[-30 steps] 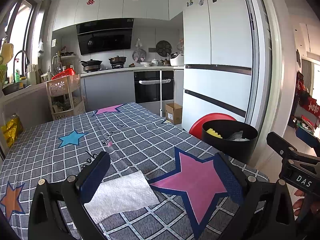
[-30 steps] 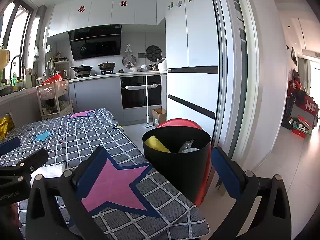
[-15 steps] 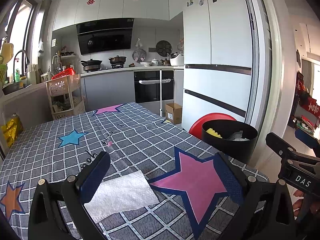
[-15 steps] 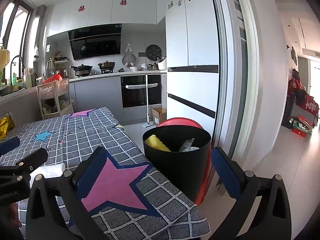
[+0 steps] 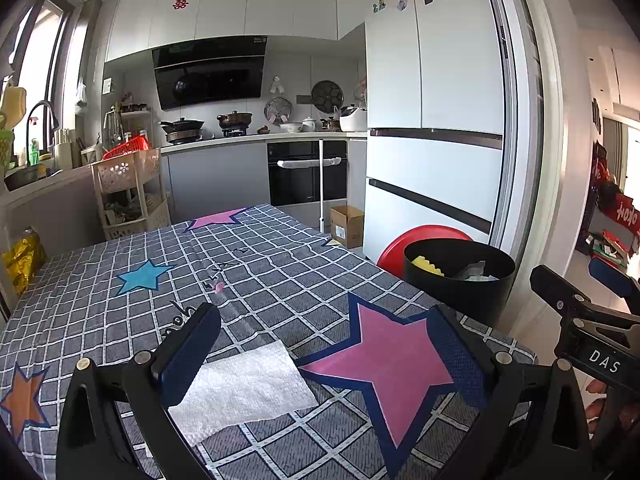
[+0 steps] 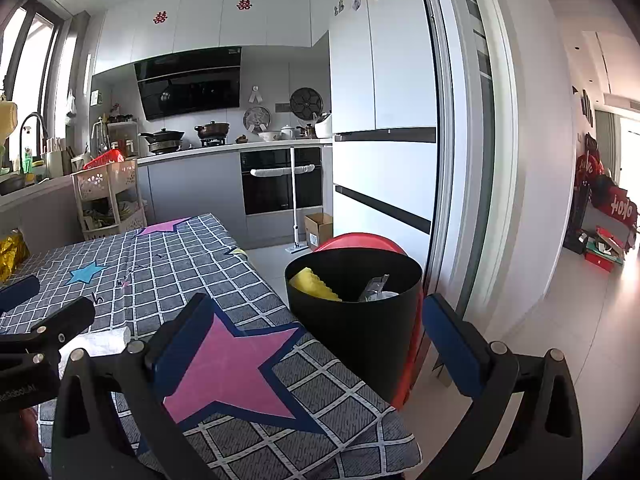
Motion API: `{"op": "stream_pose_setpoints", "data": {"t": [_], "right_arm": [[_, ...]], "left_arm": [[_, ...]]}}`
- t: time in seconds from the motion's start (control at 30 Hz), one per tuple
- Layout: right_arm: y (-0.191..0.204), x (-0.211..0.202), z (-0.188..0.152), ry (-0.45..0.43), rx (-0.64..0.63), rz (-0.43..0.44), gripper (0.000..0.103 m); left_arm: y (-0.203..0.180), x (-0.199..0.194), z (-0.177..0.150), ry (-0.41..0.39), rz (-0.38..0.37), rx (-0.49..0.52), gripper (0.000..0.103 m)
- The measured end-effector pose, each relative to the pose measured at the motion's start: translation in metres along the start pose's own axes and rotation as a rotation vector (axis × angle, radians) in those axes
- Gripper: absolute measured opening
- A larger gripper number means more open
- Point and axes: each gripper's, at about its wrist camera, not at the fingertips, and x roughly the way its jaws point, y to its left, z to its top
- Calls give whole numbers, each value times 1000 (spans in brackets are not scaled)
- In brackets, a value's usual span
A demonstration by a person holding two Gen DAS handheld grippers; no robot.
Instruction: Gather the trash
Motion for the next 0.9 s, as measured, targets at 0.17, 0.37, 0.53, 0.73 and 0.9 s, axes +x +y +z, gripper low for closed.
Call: {"op": "stream_pose_setpoints", "data": {"t": [0.17,0.37,0.53,0.73,0.9], "right_arm": [[0,0,0,0,-1,0,103],[0,1,-1,4,0,3,103],[1,1,-1,3,-1,3,103],[1,1,-1,4,0,4,103],[1,1,-1,4,0,4,103]], "left_arm": [[1,-1,0,0,-2,3,103],[1,-2,0,-3,1,2,103],[2,-2,-1,-1,-1,3,103],[1,-2,0,1,-2,4,103],[1,-2,0,3,0,4,103]]}}
